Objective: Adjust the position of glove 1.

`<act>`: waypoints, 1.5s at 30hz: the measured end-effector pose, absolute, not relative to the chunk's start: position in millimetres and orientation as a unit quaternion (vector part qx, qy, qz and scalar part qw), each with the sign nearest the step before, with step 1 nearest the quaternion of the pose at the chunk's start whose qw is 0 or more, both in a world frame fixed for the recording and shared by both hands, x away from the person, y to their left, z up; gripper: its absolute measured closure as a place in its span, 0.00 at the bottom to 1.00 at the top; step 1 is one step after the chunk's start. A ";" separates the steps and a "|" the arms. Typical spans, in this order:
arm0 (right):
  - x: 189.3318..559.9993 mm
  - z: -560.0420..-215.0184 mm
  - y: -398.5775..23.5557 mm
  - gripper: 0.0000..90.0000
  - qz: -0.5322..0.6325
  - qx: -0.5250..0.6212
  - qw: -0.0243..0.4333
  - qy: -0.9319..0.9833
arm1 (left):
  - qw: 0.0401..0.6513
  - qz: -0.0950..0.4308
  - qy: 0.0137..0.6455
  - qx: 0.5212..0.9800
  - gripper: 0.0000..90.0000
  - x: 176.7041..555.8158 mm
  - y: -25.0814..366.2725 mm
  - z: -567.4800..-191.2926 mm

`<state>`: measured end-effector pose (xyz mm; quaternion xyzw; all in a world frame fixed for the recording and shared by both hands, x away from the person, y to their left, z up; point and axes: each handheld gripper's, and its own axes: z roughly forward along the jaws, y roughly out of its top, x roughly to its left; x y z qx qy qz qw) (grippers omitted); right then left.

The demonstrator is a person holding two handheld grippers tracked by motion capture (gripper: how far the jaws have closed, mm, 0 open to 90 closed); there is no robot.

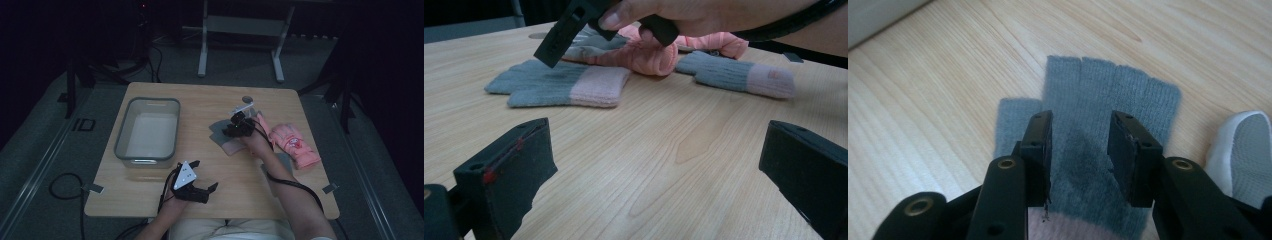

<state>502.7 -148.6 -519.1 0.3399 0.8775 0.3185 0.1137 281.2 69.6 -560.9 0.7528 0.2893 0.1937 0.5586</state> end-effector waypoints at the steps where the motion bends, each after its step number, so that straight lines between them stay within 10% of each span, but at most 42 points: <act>1: 502.7 -519.1 -148.6 0.69 0.318 0.340 0.114 0.878 | 0.558 0.194 0.289 0.753 0.01 281.2 69.6 -560.9; 12: 514.7 -533.8 -137.3 0.68 0.273 0.364 0.106 0.884 | 0.561 0.193 0.289 0.751 0.01 281.4 70.4 -561.0; 23: 505.4 -527.5 -132.7 0.95 0.290 0.412 0.115 0.856 | 0.563 0.195 0.291 0.749 0.01 281.2 70.7 -561.0; 37: 418.7 -458.5 -152.9 0.96 0.390 0.467 0.134 0.782 | 0.564 0.201 0.297 0.744 0.01 280.8 71.1 -561.1; 45: 368.3 -473.5 -163.2 0.95 0.407 0.509 0.138 0.746 | 0.570 0.194 0.307 0.737 0.01 282.3 73.8 -561.4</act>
